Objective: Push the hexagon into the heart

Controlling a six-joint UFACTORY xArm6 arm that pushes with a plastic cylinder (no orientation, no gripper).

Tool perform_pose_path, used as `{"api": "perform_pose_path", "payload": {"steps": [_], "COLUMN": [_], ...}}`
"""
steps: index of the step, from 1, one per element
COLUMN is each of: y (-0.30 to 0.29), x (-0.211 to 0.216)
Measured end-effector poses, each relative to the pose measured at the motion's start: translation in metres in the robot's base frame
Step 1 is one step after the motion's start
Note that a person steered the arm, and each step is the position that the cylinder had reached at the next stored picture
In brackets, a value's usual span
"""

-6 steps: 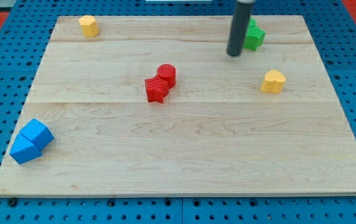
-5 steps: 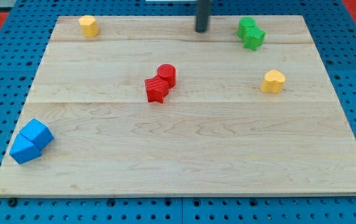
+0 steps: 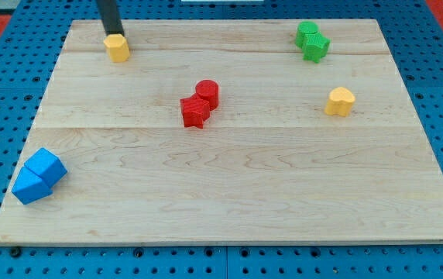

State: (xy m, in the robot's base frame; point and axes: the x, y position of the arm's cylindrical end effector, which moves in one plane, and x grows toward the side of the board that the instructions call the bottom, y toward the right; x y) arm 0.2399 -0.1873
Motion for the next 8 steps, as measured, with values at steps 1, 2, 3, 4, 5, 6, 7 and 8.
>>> {"api": "perform_pose_path", "payload": {"steps": [1,2,3,4,5,6,7,8], "y": [-0.037,0.056,0.119,0.053,0.058,0.146,0.201,0.139], "x": [0.017,0.027,0.04,0.039,0.063,0.061,0.072,0.069]}}
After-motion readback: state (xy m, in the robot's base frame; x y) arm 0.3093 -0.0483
